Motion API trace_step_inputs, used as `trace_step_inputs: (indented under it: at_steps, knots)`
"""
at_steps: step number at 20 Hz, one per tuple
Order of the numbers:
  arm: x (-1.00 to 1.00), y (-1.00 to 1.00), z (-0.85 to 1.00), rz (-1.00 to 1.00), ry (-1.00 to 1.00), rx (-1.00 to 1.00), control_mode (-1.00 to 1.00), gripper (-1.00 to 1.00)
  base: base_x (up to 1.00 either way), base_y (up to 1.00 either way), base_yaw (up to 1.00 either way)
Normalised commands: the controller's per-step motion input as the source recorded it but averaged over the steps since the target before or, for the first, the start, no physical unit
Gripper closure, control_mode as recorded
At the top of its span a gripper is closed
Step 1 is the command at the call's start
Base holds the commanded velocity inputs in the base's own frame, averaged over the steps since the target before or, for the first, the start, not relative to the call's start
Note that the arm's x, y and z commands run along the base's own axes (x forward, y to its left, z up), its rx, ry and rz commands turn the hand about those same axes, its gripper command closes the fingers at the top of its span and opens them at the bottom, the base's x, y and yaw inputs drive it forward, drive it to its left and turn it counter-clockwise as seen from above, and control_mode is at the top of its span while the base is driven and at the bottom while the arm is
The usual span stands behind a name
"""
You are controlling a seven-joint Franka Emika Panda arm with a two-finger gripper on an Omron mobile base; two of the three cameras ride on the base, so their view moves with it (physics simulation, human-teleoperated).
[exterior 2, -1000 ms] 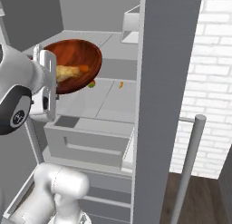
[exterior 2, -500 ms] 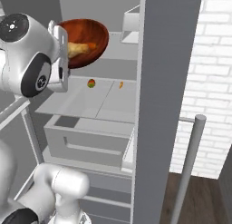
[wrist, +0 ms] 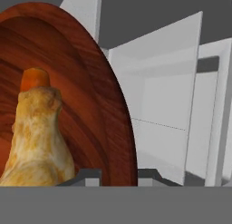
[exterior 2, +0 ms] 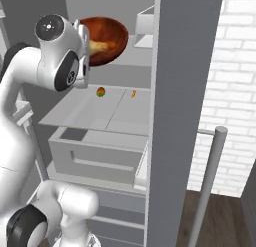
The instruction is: Pick the chicken drumstick and carrot from their plates and place them in the bowl. Then put the bowl in the fridge.
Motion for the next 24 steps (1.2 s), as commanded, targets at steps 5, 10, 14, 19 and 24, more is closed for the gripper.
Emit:
trace_step_inputs:
  at_steps: [5, 10, 14, 19, 24]
  knots:
    - [0.82, 0.00, -0.15, 0.00, 0.00, 0.01, -1.00, 1.00, 0.00, 0.00, 0.00]
    - [0.75, 0.00, -0.40, 0.00, 0.00, 0.00, -1.00, 1.00, 0.00, 0.00, 0.00]
    - [0.47, 0.00, -0.05, 0.00, 0.00, 0.00, -1.00, 1.00, 0.00, 0.00, 0.00]
    - [0.49, 0.00, 0.00, 0.00, 0.05, 0.00, -1.00, 1.00, 0.00, 0.00, 0.00]
    - [0.74, 0.01, -0.05, 0.00, 0.11, 0.00, -1.00, 1.00, 0.00, 0.00, 0.00]
